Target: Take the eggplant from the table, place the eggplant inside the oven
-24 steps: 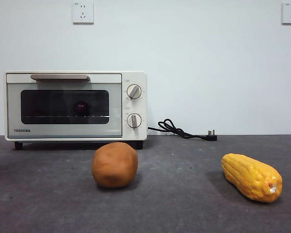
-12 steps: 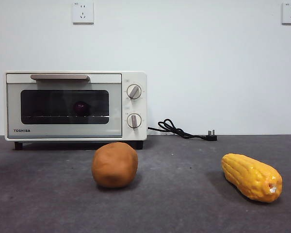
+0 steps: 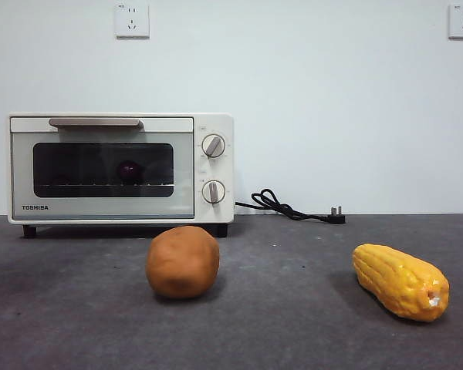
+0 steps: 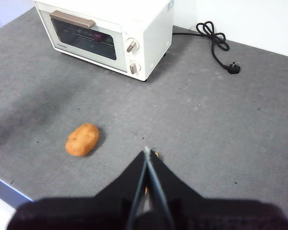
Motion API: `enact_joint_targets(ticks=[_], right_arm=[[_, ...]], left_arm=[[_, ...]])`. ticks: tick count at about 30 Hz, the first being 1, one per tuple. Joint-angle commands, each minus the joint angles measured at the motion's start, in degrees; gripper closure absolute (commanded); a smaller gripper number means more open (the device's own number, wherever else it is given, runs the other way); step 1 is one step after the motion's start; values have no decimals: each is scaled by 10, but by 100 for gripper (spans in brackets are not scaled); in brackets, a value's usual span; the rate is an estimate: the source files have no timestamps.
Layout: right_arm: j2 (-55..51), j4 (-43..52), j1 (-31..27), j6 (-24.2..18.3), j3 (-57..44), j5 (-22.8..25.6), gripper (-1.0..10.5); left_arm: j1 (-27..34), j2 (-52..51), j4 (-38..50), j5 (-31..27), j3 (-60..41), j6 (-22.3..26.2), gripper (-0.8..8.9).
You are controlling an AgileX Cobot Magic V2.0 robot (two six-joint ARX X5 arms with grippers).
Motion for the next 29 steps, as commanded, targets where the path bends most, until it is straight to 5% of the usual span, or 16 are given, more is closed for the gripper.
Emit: enact_joint_targets(ticks=[1, 12, 29], right_arm=[[2, -15, 0, 5, -4, 0, 958], [3, -15, 0, 5, -4, 0, 958], [9, -15, 0, 5, -4, 0, 958]], left_arm=[[-3, -20, 31, -26, -81, -54, 817], [-37, -90, 55, -215, -291, -168, 817], [-40, -129, 45, -235, -400, -216, 817]])
